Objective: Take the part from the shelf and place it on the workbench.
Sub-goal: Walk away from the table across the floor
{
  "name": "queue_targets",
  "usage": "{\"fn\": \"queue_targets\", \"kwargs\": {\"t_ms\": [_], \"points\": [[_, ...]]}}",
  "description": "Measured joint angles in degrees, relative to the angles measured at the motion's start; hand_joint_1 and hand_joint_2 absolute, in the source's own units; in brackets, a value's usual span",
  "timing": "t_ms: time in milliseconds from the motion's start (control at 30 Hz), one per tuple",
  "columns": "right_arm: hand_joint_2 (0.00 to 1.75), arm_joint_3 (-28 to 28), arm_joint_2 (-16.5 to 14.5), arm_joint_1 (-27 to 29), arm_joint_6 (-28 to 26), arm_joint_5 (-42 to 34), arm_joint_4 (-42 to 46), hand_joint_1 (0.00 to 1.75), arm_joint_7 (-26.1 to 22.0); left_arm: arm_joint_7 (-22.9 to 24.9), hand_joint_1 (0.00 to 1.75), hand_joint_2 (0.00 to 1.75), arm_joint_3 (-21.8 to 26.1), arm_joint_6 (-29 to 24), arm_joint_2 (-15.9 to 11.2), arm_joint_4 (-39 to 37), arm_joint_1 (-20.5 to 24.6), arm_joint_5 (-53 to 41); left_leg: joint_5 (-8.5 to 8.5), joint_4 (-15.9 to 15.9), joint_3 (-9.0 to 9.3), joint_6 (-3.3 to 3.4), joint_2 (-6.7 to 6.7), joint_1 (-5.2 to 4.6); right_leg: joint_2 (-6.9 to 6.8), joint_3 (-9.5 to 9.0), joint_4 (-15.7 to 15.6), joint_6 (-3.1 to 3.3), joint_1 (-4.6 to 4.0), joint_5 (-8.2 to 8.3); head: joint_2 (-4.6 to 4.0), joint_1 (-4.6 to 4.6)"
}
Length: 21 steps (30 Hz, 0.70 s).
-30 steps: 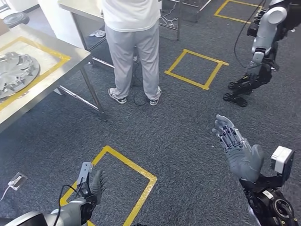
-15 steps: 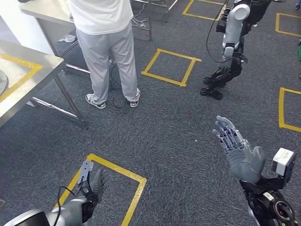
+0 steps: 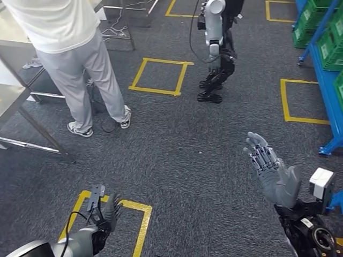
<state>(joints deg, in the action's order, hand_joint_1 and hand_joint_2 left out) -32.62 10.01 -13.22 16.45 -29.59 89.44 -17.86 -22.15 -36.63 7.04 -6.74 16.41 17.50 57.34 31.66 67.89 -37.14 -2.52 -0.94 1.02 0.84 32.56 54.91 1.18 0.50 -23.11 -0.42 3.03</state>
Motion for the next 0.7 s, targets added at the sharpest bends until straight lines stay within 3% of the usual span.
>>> {"fn": "queue_targets", "kwargs": {"t_ms": [33,67,100,133,200,267,333,400,433,500,533,567,600,700], "points": [[0.0,-0.08,0.0,0.11,-0.01,0.09,-0.02,0.0,0.01,-0.02,0.0,0.0,0.0,0.0,-0.09,-0.01,-0.27,0.03,0.8,3.18,-1.79,0.09,0.45,-0.05,0.82,0.03,0.0,0.09,-0.06,0.03,0.0,0.16],[0.0,-0.13,0.0,0.21,-0.03,0.18,-0.03,0.0,0.02,-0.03,0.0,0.0,0.0,0.02,-0.14,-0.01,-0.48,0.06,0.39,4.12,-2.57,0.25,0.65,-0.11,1.66,0.04,0.01,0.13,-0.14,0.06,0.0,0.26],[0.0,-0.15,0.0,0.27,-0.1,0.28,-0.04,0.0,0.02,-0.03,0.0,0.0,0.0,0.04,-0.17,-0.02,-0.61,0.08,-1.03,2.81,-2.26,0.47,0.79,-0.14,2.48,0.02,0.02,0.13,-0.21,0.09,0.0,0.31],[0.0,-0.16,0.0,0.28,-0.2,0.42,-0.05,0.0,0.02,-0.03,0.0,0.0,0.0,0.07,-0.21,-0.02,-0.63,0.07,-3.21,-0.67,-0.81,0.79,1.22,-0.15,3.27,-0.02,0.02,0.1,-0.26,0.13,0.0,0.35],[0.0,-0.2,-0.01,0.27,-0.52,0.72,-0.05,0.0,0.03,-0.03,0.0,0.0,0.01,0.12,-0.35,-0.02,-0.52,-0.01,-6.86,-8.99,2.87,1.47,3.57,-0.1,4.64,0.08,0.16,-0.09,-0.37,0.16,0.0,0.41],[0.0,-0.24,-0.01,0.31,-0.81,1.0,-0.04,0.0,0.04,-0.02,0.0,0.0,0.02,0.13,-0.55,-0.02,-0.35,-0.1,-7.91,-13.13,4.74,1.75,4.87,-0.16,5.86,0.44,0.27,-0.57,-0.36,0.22,0.0,0.44],[0.0,-0.22,0.0,0.43,-0.98,1.16,-0.03,0.0,0.04,0.01,0.0,0.0,0.02,0.13,-0.46,-0.01,-0.18,-0.14,-7.93,-13.73,5.04,1.9,3.64,-0.16,7.08,0.89,0.11,-1.3,-0.27,0.37,0.0,0.49],[0.0,-0.15,0.01,0.44,-1.1,1.25,-0.03,0.0,0.03,0.03,0.0,0.0,0.02,0.12,-0.34,0.01,0.01,-0.15,-8.16,-14.31,5.38,2.36,2.38,0.12,5.61,1.84,1.57,-1.95,-0.43,-0.63,0.0,0.17],[0.0,-0.14,0.01,0.38,-1.12,1.28,-0.03,0.0,0.02,0.04,0.0,0.0,0.02,0.13,-0.28,0.01,0.06,-0.15,-8.23,-14.53,5.55,2.58,1.66,0.24,3.89,3.06,4.1,-2.22,-0.47,-2.07,0.0,-0.11],[0.0,-0.18,0.01,0.37,-1.13,1.37,-0.03,0.0,0.02,0.05,0.0,0.0,0.02,0.13,-0.28,0.01,-0.06,-0.16,-8.11,-14.57,5.68,2.91,0.3,0.05,0.65,6.56,12.04,-2.75,-0.16,-5.85,0.0,-0.65],[0.0,-0.2,0.01,0.45,-1.15,1.39,-0.05,0.0,0.03,0.07,0.0,0.0,0.02,0.13,-0.28,0.01,-0.2,-0.16,-8.03,-14.55,5.72,2.94,-0.42,-0.01,-0.03,8.18,15.55,-3.0,0.08,-7.11,0.0,-0.68],[0.0,-0.2,0.02,0.53,-1.16,1.41,-0.07,0.0,0.04,0.07,0.0,0.0,0.02,0.13,-0.27,0.01,-0.32,-0.16,-7.93,-14.53,5.78,2.89,-1.12,-0.02,-0.35,8.9,17.15,-3.22,0.29,-7.31,0.0,-0.69],[0.0,-0.19,0.02,0.57,-1.19,1.43,-0.08,0.0,0.04,0.08,0.0,0.0,0.02,0.13,-0.26,0.01,-0.38,-0.15,-7.79,-14.5,5.89,2.78,-1.81,0.01,-0.63,8.49,16.48,-3.39,0.47,-6.44,0.0,-0.71],[0.0,-0.2,0.01,0.4,-1.18,1.65,-0.09,0.0,0.01,0.07,0.0,0.0,0.02,0.13,-0.22,0.01,-0.35,-0.01,-7.14,-14.28,6.53,2.06,-3.69,-0.06,-3.32,2.34,5.06,-3.47,0.38,-1.48,0.0,-0.83]]}}
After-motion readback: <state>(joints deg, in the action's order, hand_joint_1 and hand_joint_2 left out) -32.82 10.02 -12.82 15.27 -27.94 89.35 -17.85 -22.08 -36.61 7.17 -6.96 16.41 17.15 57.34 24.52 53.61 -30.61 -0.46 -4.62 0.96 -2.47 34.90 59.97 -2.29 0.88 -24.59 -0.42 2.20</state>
